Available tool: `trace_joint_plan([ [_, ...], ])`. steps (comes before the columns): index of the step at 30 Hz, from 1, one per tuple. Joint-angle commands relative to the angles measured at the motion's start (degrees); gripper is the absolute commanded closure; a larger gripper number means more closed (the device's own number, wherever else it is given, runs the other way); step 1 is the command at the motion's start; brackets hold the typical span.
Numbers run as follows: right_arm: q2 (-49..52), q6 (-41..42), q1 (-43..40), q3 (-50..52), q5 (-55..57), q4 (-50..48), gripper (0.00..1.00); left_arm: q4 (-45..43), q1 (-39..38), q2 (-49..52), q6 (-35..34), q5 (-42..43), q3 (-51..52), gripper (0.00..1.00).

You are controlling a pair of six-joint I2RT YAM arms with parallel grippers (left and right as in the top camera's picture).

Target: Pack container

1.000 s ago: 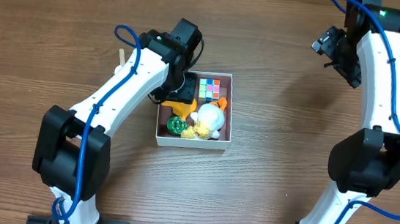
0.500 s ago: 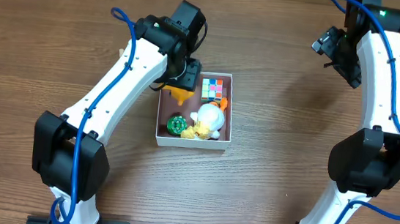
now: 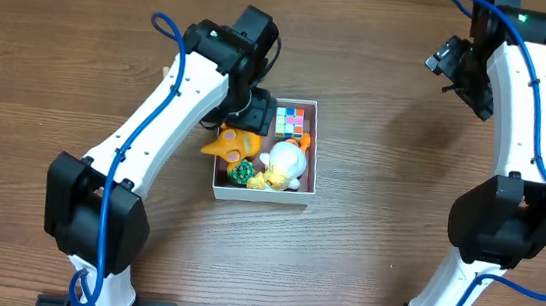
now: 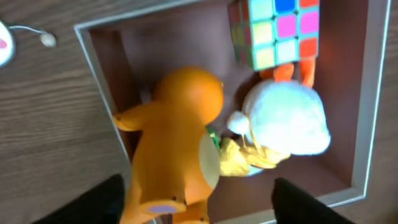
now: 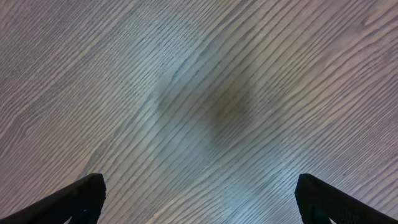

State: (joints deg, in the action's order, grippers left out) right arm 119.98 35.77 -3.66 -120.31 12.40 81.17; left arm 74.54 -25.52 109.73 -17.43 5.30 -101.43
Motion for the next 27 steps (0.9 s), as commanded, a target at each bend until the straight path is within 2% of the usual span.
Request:
trace_joint_plan([
  [1,-1.1,0.2,-0.1,0.0,0.4,-0.1,0.00,1.6,-0.3,-0.3,0.7,2.0,-1.6,0.96],
  [7,-1.1,0.2,-0.1,0.0,0.4,-0.1,0.00,8.1,-0.3,-0.3,-0.8,0.8,-1.5,0.96],
  [10,-1.1,0.2,-0.1,0.0,0.4,-0.1,0.00,4.7,0.5,-0.3,-0.8,-2.8,-1.5,0.96],
  [14,-1.1,0.2,-0.1,0.0,0.4,-0.1,0.00,-0.9,2.8,-0.3,-0.8,-2.8,-1.5,0.96],
  [22,-1.1,0.2,-0.1,0.0,0.4,-0.1,0.00,-1.9,3.6,-0.3,-1.4,-0.5,2.8,0.96],
  [27,-1.1,0.2,-0.1,0.0,0.4,-0.1,0.00,1.5,3.5,-0.3,-2.4,1.8,2.8,0.96],
])
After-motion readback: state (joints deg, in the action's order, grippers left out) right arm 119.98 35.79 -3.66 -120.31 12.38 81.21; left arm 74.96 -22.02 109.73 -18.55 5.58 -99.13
